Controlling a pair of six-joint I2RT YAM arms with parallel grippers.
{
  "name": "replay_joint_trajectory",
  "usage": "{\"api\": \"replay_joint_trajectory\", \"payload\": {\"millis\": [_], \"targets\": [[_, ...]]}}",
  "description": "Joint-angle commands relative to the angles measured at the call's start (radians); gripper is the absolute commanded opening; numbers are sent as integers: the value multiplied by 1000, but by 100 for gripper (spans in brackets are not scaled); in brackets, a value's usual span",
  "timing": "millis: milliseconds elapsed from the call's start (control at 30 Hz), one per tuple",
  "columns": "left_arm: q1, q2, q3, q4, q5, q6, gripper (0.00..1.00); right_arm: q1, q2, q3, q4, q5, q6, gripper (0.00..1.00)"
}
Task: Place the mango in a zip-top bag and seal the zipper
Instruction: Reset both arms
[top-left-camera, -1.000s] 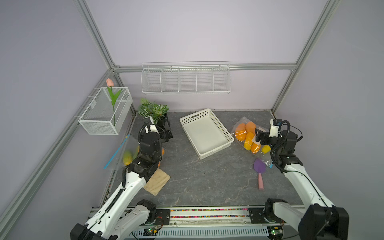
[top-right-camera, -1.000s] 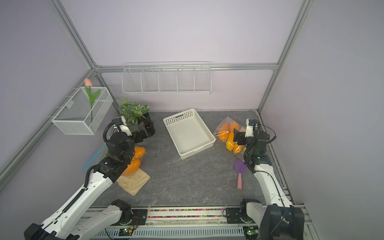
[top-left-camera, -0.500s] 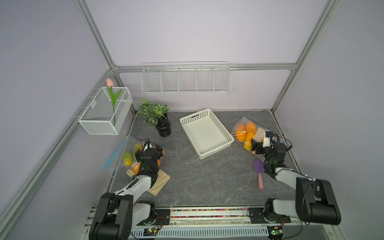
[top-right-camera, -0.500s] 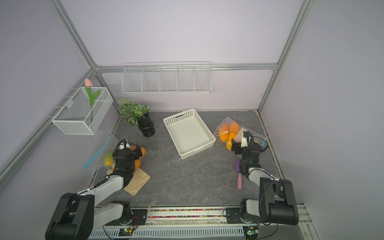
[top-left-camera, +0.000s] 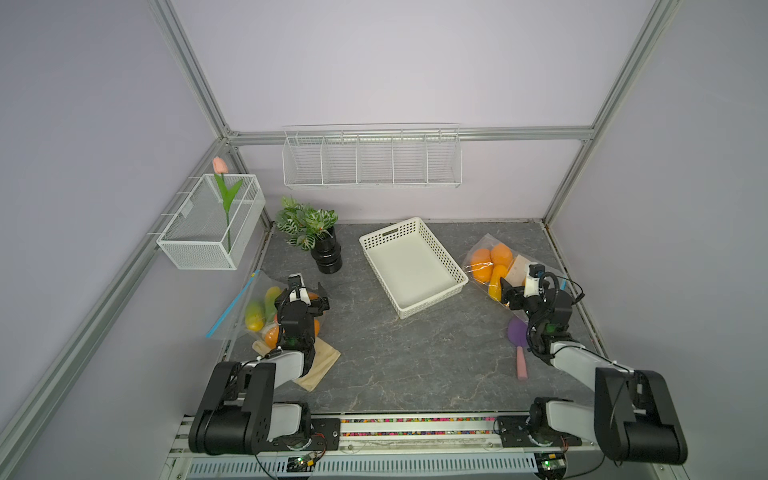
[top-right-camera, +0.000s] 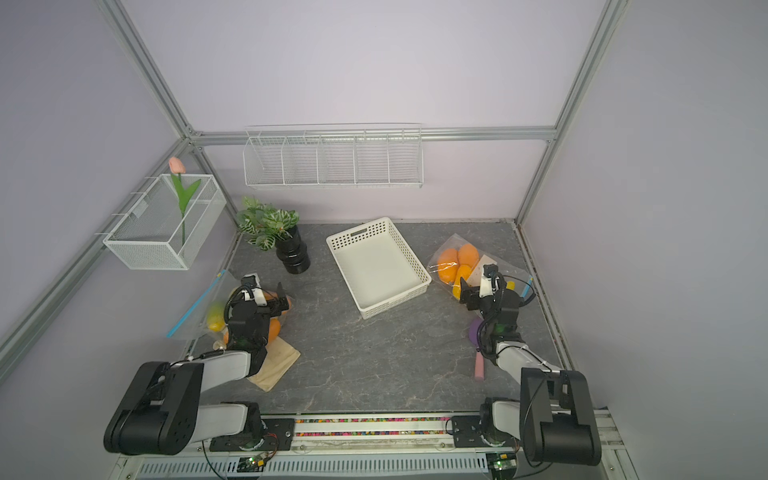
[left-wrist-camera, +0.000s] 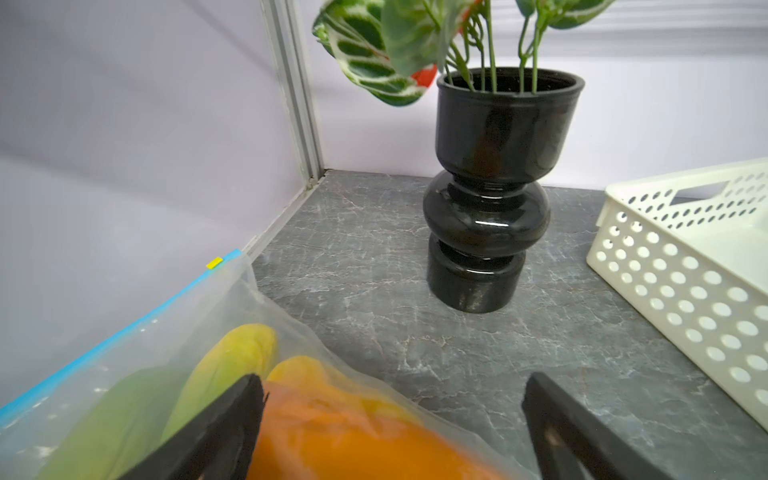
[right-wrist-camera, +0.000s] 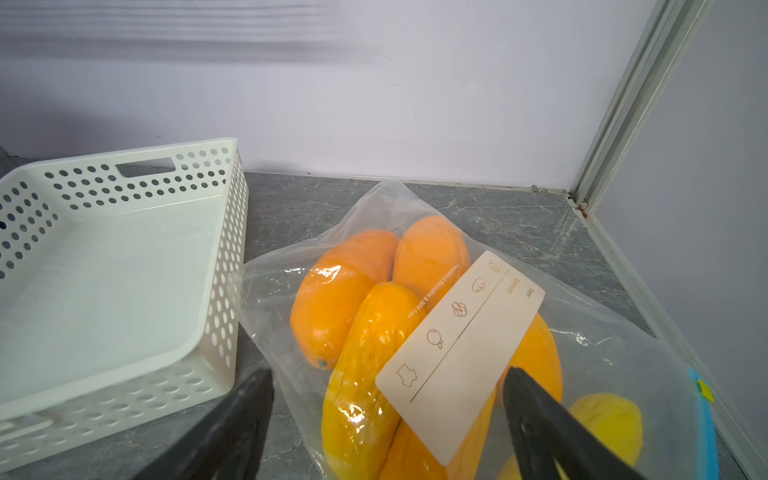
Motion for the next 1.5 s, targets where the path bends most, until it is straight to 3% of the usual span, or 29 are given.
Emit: {"api": "replay_joint_trajectory", "payload": {"millis": [0,67,167,200,367,400,600,1467], "targets": [[4,111,12,151,104,51,100,4,127,-92,257,39,-12,89],[4,100,17,129,99,49,100,4,170,-83,259,30,-16,89],[6,52,73,-49,82,25,100,8,250,-57,292,25,-23,89],[8,74,77,-25,68,23,100,9,267,-55,312,34,-16,89],[9,79,148,-150,8,-15,100,13,255,32,123,127,15,89],[10,87,142,-125,8,-13,100,12,242,65,39,168,31,89],[14,89,171,-175,-39,-42,100,23,250,56,69,190,24,89],[31,90,185,-201,-34,-63,100,32,247,67,43,205,19,89]]}}
